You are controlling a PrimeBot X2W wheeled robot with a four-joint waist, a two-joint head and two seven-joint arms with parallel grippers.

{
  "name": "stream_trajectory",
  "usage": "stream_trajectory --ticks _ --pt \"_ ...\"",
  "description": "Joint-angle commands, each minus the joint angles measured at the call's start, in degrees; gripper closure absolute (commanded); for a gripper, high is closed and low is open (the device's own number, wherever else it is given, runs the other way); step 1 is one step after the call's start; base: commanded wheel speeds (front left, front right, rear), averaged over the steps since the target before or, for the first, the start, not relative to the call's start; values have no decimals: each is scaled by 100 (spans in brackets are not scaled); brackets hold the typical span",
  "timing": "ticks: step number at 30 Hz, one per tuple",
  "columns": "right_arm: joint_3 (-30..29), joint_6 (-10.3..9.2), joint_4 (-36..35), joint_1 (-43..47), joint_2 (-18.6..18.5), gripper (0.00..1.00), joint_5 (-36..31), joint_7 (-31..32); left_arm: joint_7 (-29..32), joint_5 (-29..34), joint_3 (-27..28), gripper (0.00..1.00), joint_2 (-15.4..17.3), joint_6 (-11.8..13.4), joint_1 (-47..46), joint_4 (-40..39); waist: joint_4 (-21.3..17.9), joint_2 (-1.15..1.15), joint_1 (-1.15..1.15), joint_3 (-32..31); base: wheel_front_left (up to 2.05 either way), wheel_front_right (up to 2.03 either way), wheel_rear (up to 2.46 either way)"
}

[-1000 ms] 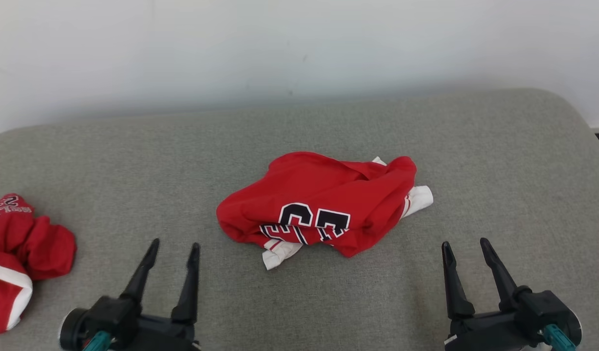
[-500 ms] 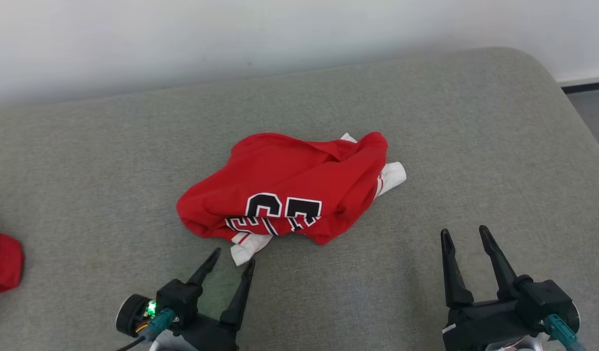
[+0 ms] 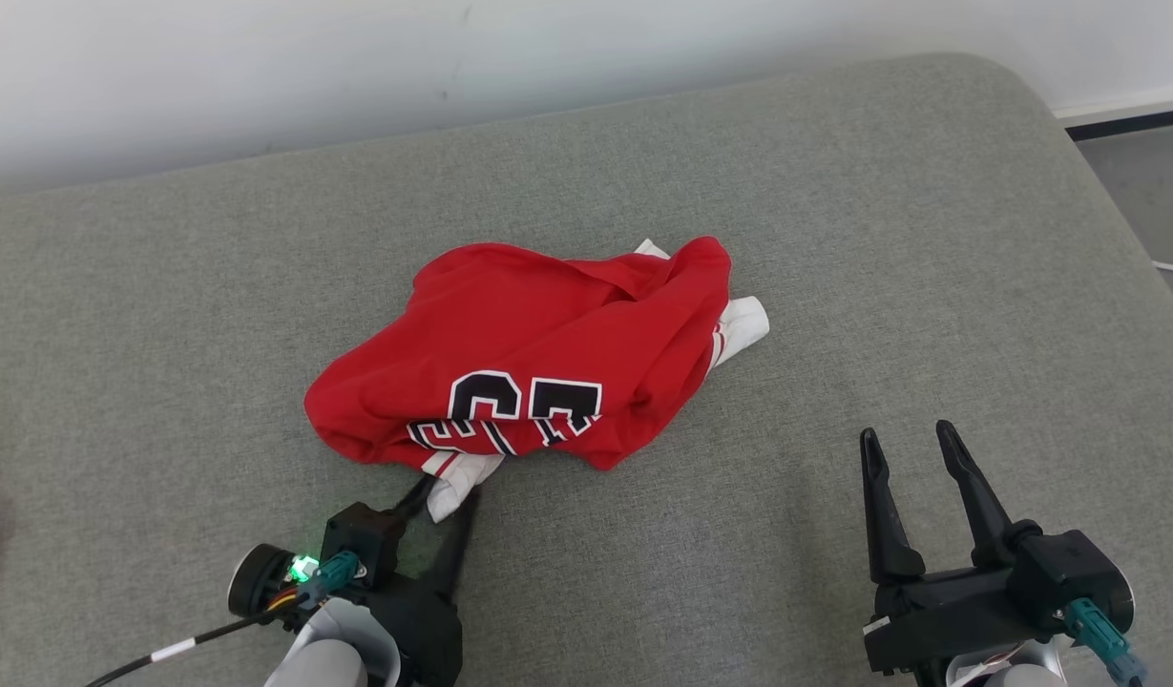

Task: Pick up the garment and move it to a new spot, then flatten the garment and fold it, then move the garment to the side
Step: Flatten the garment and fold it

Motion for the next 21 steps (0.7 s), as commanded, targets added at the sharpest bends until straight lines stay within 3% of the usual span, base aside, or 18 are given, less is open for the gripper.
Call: stream_trajectory --ticks 1,6,11,21 --pt "7 -13 5 -12 9 0 -17 -2 -17 36 2 100 -24 11 -38 140 5 -1 0 -8 0 0 0" --pt "-47 -13 -17 37 7 0 -3 -2 -18 -108 283 100 -87 11 -241 80 104 -1 0 -58 0 0 0" --pt "-60 -13 -14 76 6 0 95 -2 -18 -63 744 100 169 11 -379 -469 316 -1 0 -145 0 0 0" --pt "12 -13 111 163 6 0 236 -2 61 105 1008 100 1205 12 -1563 -1356 517 -1 0 -475 0 0 0"
